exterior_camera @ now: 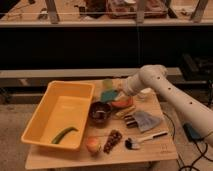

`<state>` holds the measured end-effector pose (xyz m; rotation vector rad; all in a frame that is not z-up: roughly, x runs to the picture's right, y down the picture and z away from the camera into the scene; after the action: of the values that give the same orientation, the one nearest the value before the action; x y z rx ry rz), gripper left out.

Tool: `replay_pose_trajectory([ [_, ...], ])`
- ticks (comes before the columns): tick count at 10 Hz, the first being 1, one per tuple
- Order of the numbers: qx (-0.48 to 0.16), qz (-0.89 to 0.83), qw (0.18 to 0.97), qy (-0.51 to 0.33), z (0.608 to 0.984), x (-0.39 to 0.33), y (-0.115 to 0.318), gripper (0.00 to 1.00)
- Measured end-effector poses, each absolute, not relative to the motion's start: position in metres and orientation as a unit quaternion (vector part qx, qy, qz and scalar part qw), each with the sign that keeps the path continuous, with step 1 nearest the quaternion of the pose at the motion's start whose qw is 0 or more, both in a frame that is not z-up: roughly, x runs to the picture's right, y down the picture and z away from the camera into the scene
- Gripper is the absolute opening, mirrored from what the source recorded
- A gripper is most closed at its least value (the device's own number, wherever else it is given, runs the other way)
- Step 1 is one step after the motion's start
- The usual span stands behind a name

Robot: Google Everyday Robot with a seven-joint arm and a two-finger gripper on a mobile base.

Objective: Place sponge in plastic cup

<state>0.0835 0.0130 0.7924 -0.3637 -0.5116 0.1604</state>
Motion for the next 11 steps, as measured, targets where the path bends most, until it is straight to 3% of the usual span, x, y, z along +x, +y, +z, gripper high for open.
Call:
replay_pose_trajectory([
  [11,-0.179,0.142,0.955,-0.188,0.839,0.134,-0.034,0.37],
])
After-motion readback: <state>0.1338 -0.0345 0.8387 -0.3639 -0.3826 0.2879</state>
